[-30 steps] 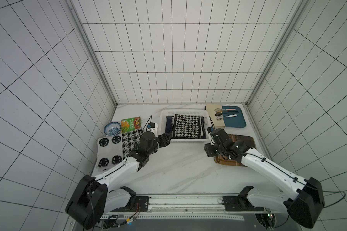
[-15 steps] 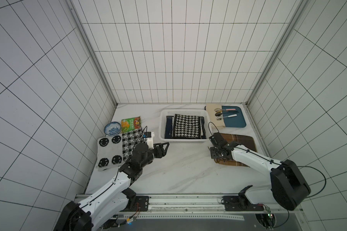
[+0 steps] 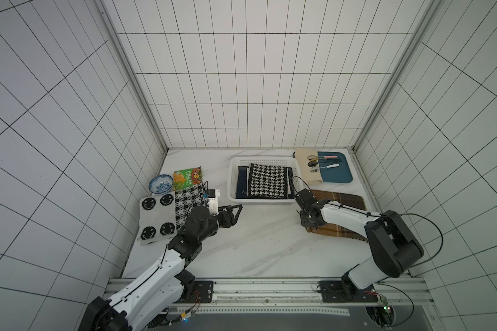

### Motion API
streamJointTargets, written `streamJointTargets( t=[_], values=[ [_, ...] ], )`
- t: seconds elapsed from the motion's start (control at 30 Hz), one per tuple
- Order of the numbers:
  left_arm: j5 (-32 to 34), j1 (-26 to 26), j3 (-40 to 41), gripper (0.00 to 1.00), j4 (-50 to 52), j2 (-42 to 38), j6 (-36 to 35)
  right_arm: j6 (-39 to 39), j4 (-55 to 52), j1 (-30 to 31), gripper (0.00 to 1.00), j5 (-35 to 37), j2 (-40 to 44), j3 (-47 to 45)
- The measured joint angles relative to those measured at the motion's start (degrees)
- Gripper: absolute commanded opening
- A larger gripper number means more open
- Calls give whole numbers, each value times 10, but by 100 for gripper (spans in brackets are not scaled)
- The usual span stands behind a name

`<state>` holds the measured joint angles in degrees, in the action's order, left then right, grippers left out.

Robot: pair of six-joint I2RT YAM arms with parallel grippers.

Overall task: Put the folded scarf in the basket
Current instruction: Move the scarf to the center of the board.

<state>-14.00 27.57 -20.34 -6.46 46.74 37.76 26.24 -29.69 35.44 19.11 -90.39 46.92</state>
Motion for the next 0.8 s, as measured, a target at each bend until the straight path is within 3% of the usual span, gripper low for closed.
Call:
streamJointTargets(
  t=[0.13,0.53,0.8],
  values=[
    [-7,0,7,68,-2,-5,6,15,-3,13,17,2,1,-2],
    [-39,2,34,69,-35,-15,41,75,-26,124,18,-22,101,-75],
    [-53,24,52,75,-71,20,54,137,-43,256,20,-32,118,-84]
  ],
)
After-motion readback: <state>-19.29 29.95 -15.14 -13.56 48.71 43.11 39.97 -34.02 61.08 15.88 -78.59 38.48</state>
